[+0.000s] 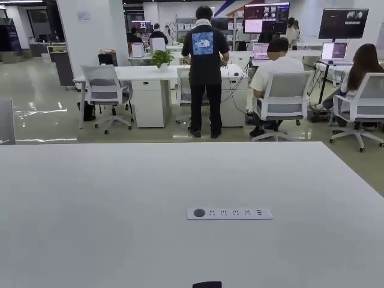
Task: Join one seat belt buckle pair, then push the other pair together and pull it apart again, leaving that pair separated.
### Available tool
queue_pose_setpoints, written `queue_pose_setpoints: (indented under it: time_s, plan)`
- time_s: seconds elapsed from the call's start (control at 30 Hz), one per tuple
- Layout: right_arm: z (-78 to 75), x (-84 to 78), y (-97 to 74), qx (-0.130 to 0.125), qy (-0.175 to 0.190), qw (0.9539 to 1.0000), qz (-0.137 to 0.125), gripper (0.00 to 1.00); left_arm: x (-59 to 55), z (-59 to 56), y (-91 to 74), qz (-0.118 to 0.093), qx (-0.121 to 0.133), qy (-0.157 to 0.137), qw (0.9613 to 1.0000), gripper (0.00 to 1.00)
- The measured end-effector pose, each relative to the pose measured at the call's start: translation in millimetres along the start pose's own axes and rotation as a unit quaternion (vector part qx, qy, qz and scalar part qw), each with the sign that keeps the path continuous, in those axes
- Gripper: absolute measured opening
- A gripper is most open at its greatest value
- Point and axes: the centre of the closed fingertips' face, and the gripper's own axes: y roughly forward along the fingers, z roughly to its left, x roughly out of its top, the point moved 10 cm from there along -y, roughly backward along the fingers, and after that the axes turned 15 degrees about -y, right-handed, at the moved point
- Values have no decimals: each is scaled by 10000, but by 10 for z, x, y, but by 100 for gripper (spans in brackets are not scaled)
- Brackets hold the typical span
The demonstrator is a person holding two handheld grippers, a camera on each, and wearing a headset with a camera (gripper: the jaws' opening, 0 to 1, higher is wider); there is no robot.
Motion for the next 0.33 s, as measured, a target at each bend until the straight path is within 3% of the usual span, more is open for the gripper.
queue_pose_setpoints:
  time_s: [0.33]
  plan:
    - [9, -18, -10, -18, -7, 10000, 33, 99, 5, 16, -7, -2, -12, 19, 10000, 100]
